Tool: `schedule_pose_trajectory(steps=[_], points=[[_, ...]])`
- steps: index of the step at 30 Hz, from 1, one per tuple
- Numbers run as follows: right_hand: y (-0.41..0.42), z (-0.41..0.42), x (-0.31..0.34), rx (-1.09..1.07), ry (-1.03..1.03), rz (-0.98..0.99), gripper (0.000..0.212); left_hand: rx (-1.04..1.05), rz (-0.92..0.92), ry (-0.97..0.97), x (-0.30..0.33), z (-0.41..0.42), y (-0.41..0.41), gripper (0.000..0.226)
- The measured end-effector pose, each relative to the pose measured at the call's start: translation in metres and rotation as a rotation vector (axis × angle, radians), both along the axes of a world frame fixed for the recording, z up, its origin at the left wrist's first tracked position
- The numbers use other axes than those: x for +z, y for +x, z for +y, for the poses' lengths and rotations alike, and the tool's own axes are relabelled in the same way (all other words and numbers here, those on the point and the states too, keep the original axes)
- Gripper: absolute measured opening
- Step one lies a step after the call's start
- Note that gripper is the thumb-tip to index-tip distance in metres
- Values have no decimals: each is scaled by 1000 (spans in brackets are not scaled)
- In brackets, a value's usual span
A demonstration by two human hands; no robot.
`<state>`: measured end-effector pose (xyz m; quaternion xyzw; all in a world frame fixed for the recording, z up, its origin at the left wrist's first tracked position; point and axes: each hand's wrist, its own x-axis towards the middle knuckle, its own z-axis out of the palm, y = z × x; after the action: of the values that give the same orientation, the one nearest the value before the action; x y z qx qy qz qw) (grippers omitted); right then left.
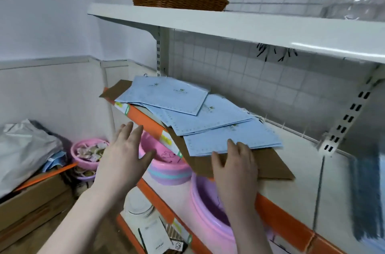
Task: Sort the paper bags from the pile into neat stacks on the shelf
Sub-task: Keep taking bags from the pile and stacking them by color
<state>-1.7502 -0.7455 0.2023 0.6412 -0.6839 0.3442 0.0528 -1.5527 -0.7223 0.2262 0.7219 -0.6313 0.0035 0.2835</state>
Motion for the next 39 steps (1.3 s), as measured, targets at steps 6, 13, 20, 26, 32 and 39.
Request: schedule_pose_trajectory(steps=[6, 13, 20, 26, 32, 39], points=[[31, -91, 28, 55, 128, 33, 51, -28, -4, -8, 24, -100, 28, 67], [59, -145, 43, 99, 250, 99, 58, -79, 15, 33, 26, -189, 59, 66], [79, -164, 34, 7, 368, 67, 62, -230, -61, 114, 14, -277, 80, 70], [112, -183, 32, -172, 418, 76, 61, -371, -61, 261, 10, -321, 89, 59], [136, -194, 25, -325, 374, 48, 55, -422, 22, 274, 1, -331, 95, 43], [145, -192, 28, -466, 339, -100, 55, -450, 341, 192, 7, -327, 96, 63]])
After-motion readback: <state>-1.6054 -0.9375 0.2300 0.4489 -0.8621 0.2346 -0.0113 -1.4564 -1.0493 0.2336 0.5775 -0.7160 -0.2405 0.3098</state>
